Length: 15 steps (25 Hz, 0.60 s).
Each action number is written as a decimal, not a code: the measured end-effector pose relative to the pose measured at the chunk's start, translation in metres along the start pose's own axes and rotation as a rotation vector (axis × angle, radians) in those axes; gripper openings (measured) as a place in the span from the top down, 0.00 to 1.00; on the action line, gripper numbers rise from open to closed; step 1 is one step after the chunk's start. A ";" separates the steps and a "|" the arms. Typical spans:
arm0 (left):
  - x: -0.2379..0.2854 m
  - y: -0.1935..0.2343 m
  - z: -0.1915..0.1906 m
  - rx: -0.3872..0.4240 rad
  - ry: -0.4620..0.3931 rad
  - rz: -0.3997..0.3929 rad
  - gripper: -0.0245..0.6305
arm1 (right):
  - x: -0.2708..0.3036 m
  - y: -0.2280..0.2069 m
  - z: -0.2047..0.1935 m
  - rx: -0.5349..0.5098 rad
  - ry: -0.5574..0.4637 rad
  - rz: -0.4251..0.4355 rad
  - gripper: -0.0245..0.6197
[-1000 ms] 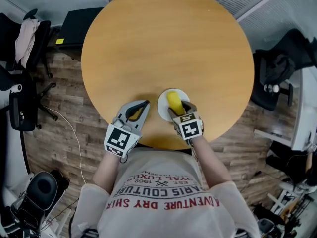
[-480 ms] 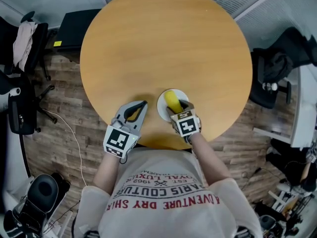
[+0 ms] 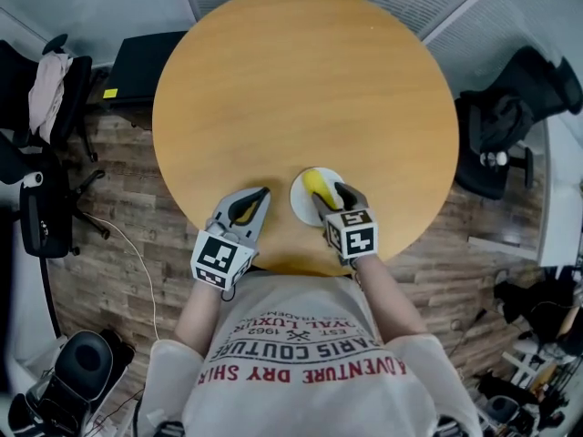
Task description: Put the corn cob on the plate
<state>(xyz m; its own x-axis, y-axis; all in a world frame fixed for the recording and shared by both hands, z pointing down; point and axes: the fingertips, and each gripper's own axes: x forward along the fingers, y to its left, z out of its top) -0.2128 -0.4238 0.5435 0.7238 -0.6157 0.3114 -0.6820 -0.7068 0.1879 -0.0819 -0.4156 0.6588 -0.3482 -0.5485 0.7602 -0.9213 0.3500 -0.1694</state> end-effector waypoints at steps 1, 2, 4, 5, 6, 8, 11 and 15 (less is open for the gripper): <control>0.000 -0.002 0.003 0.002 -0.006 -0.004 0.91 | -0.008 0.001 0.006 0.002 -0.027 0.004 0.62; 0.000 -0.003 0.006 0.003 -0.012 -0.008 0.91 | -0.015 0.001 0.012 0.002 -0.051 0.003 0.72; 0.001 -0.007 0.013 0.010 -0.024 -0.016 0.91 | -0.030 0.000 0.022 0.003 -0.100 -0.007 0.85; 0.001 -0.010 0.017 0.018 -0.028 -0.019 0.91 | -0.037 -0.002 0.026 0.009 -0.126 -0.012 0.87; 0.001 -0.012 0.020 0.027 -0.031 -0.022 0.91 | -0.044 -0.003 0.031 0.018 -0.153 -0.016 0.89; 0.000 -0.018 0.025 0.046 -0.035 -0.031 0.91 | -0.059 -0.005 0.042 0.039 -0.220 -0.019 0.90; -0.001 -0.027 0.037 0.069 -0.053 -0.044 0.91 | -0.085 -0.005 0.065 0.050 -0.346 -0.013 0.92; -0.004 -0.031 0.060 0.106 -0.088 -0.044 0.91 | -0.123 -0.002 0.095 -0.002 -0.511 -0.027 0.92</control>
<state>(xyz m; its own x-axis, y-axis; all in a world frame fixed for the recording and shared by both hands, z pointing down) -0.1882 -0.4198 0.4808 0.7622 -0.6084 0.2212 -0.6382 -0.7635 0.0988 -0.0538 -0.4211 0.5060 -0.3651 -0.8582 0.3608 -0.9309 0.3319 -0.1524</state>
